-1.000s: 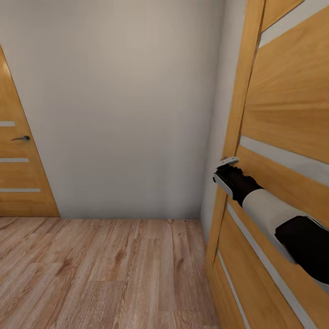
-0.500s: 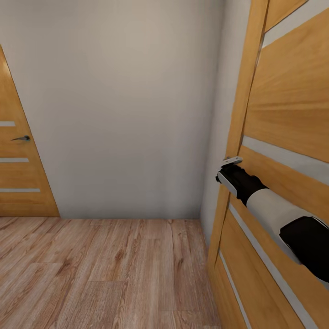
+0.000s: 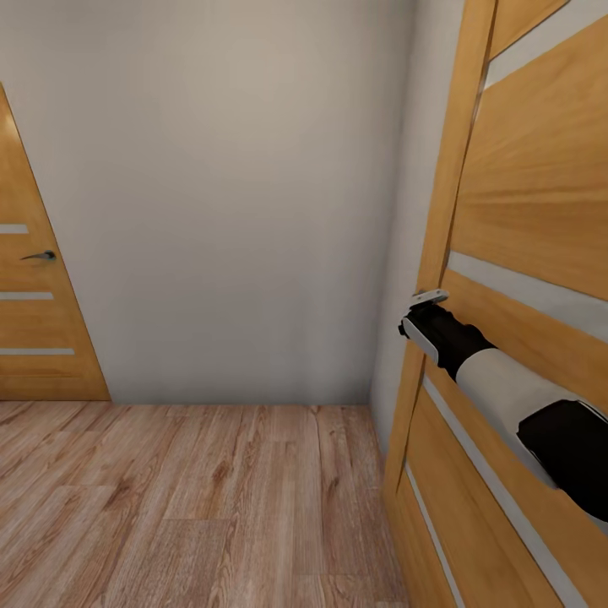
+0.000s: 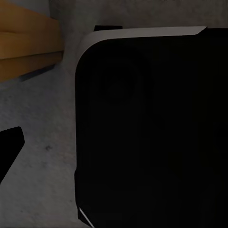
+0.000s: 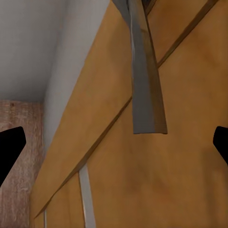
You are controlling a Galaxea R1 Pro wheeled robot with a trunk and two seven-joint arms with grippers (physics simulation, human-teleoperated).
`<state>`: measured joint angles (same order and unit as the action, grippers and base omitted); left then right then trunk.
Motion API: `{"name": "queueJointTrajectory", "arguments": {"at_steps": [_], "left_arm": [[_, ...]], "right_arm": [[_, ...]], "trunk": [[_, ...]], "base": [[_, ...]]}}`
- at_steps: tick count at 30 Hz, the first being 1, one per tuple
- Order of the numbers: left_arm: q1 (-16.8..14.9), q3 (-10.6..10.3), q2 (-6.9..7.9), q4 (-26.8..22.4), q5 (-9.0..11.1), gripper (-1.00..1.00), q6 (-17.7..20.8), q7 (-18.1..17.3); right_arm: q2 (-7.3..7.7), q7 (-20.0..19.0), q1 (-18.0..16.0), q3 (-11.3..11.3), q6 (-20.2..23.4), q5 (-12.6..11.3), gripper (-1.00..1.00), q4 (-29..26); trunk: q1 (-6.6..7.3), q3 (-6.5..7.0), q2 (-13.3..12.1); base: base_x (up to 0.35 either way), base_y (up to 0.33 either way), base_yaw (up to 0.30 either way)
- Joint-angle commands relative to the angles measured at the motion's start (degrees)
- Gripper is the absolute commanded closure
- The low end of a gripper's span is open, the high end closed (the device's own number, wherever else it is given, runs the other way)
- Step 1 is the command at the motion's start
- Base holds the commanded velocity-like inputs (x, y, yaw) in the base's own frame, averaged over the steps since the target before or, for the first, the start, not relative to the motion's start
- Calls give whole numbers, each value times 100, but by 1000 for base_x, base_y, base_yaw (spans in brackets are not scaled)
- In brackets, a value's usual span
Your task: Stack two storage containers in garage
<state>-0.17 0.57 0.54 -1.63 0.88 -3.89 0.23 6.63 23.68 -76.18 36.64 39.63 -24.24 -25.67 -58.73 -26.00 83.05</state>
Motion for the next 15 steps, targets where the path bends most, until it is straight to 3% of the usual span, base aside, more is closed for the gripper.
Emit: {"name": "queueJointTrajectory", "arguments": {"at_steps": [1,7,11,15], "left_arm": [[0,5,-1,-2,9,-100,-15,2],[0,5,-1,-3,9,-100,-15,3],[0,8,-1,-3,9,-100,-15,3],[0,9,-1,-2,9,-100,-15,10]], "right_arm": [[185,62,-6,52,54,52,-100,142],[-2,69,-7,68,66,53,-100,141],[-559,128,-4,71,67,59,-100,149],[-874,135,-2,64,56,60,-100,157]], "trunk": [[0,-6,3],[0,-6,3],[0,-6,3],[0,-6,3]], "base": [[0,0,0],[0,0,0],[0,0,0],[0,0,0]]}}
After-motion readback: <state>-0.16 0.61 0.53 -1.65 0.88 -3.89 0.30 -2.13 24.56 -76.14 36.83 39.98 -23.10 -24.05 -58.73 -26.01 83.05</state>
